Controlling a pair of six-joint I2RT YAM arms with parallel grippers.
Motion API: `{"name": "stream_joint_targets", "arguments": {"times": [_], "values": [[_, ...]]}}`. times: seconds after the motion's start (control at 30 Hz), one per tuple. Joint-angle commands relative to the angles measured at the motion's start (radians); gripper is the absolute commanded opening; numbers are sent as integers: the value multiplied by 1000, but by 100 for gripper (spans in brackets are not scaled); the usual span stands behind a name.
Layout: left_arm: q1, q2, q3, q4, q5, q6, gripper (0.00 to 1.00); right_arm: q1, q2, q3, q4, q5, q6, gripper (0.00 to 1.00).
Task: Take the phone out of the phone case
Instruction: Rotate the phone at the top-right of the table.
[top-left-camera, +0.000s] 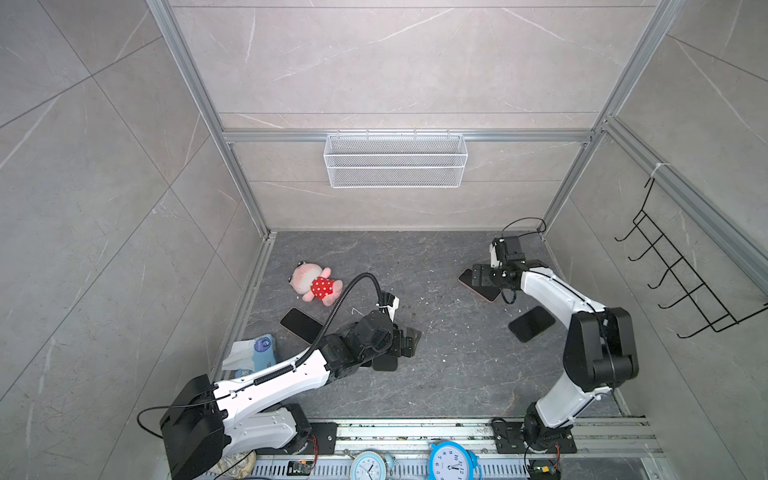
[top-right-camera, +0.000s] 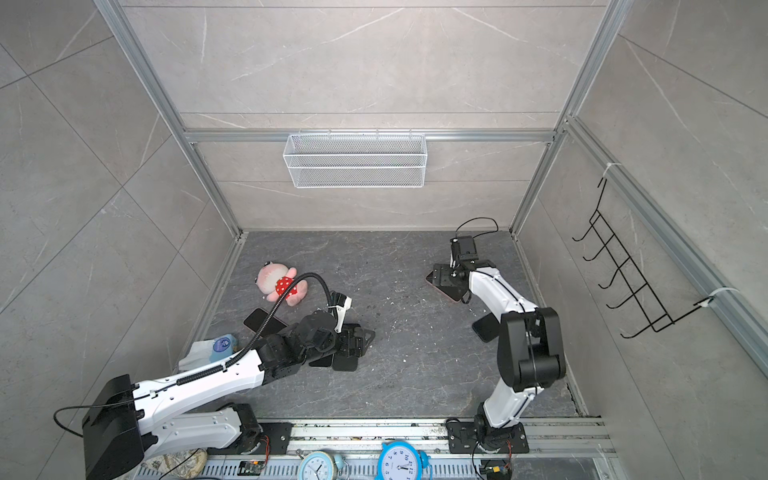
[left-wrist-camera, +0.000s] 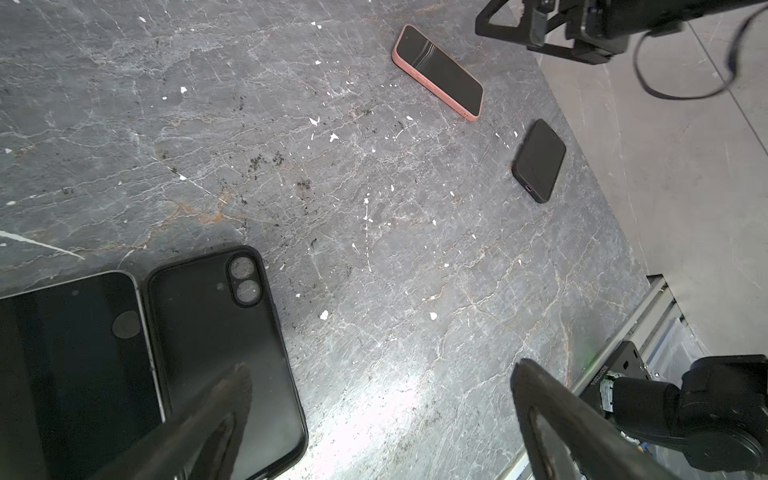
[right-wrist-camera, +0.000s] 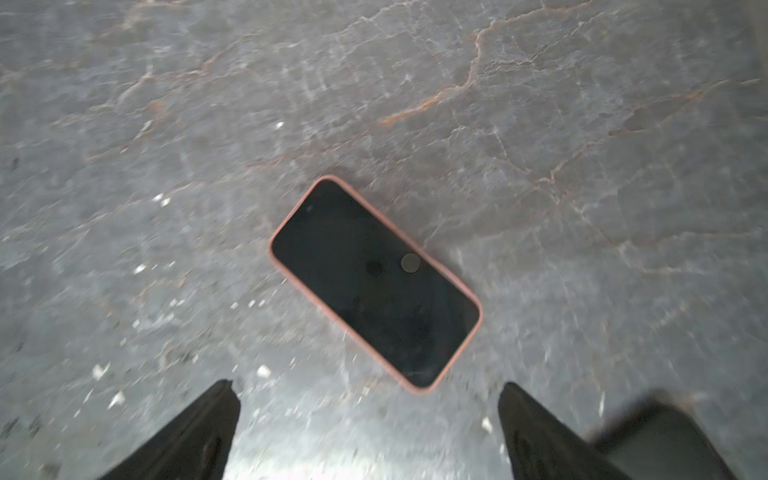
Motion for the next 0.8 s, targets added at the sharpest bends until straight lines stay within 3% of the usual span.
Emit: {"name": "stream_joint_targets", "arguments": {"times": [0.0, 0.3, 0.57, 0.77], "values": [[18, -19, 50, 14, -1, 43, 100, -51, 92, 62, 59, -127, -59, 99], [30, -86, 58, -62, -48, 78, 100, -129, 291, 197, 60, -251, -57, 100], [46, -138, 47, -91, -60, 78, 100, -137, 352, 246, -3, -371, -12, 100], [49, -176, 34, -107, -61, 74, 100, -137, 333, 203, -28, -343, 9, 100]]}}
